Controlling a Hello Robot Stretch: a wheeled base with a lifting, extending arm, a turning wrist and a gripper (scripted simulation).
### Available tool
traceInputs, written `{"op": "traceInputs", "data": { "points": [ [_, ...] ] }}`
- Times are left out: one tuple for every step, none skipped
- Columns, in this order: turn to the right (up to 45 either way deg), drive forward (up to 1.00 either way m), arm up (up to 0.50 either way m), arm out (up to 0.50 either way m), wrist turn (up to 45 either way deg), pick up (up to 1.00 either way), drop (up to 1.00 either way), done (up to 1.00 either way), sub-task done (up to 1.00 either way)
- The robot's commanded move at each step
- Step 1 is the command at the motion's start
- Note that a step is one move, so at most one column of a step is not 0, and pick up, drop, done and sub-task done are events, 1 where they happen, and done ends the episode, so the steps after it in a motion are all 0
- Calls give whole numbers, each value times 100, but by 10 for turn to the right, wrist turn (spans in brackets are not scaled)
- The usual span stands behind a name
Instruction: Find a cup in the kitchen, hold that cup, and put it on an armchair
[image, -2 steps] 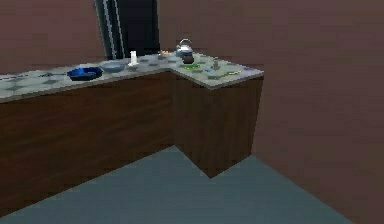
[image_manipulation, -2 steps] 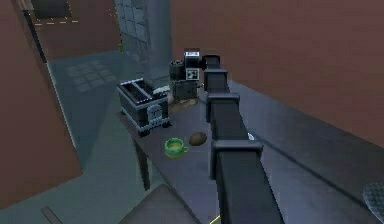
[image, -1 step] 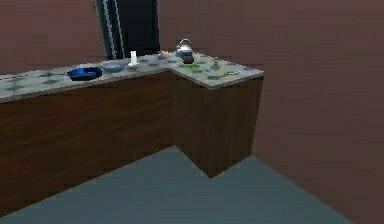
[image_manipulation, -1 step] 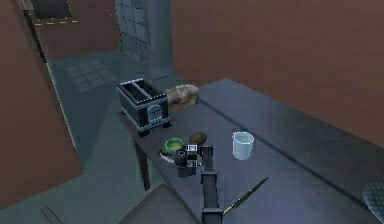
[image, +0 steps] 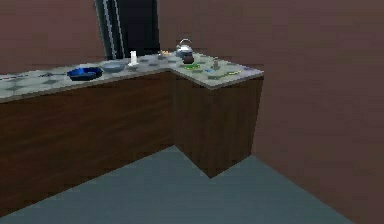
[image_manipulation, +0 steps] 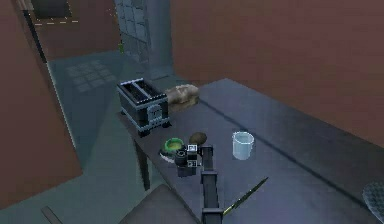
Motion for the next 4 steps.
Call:
{"op": "traceInputs", "data": {
  "points": [
    [0,0,10,0,0,0,0,0,0],
    [0,0,22,0,0,0,0,0,0],
    [0,0,0,0,-450,0,0,0,0],
    [0,0,0,0,-450,0,0,0,0]
  ]
}}
